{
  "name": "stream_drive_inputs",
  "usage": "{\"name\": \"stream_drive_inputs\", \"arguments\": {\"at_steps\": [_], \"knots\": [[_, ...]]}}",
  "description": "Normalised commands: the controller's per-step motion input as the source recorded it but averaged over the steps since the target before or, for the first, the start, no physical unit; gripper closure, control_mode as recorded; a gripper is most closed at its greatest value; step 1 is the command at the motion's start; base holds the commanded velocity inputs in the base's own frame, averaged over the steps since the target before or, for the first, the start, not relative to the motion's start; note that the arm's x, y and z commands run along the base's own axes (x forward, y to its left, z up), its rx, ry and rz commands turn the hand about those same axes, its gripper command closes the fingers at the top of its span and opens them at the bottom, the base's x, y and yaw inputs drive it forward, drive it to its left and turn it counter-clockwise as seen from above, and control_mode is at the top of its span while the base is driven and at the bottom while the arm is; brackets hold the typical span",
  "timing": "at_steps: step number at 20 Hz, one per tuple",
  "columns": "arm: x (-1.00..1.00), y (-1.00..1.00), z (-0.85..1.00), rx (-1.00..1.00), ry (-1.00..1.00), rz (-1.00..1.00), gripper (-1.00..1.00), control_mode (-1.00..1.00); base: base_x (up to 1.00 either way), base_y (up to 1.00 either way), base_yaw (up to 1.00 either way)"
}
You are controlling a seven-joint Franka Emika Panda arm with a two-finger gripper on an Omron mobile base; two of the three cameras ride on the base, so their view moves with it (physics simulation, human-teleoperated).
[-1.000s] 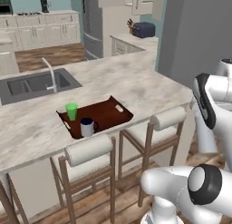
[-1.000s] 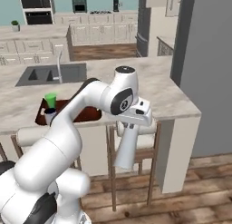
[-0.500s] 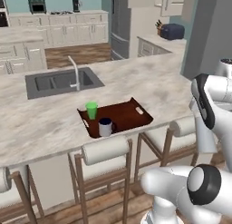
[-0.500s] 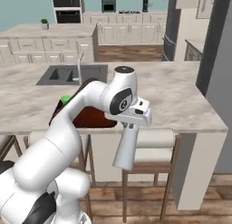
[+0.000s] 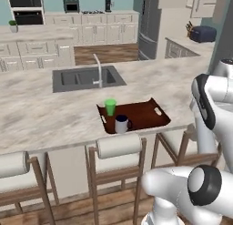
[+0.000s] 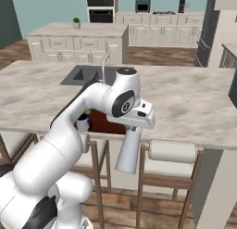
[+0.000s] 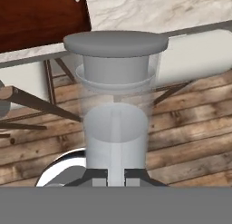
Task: There is a tray on the dining counter. Grab the cup, mug, and pitcher and place them on the tray. The pitcher may be placed next to the tray if it cannot fit the tray.
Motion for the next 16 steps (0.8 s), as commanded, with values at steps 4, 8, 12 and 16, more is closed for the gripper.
{"name": "stream_drive_inputs", "arguments": {"at_steps": [4,8,12,16], "knots": [[0.0,0.0,0.0,0.0,0.0,0.0,1.0,1.0,0.23,0.0,0.21],[0.0,0.0,0.0,0.0,0.0,0.0,1.0,1.0,0.33,0.0,0.17],[0.0,0.0,0.0,0.0,0.0,0.0,1.0,1.0,0.5,0.0,0.1],[0.0,0.0,0.0,0.0,0.0,0.0,1.0,1.0,0.62,0.0,0.05]]}}
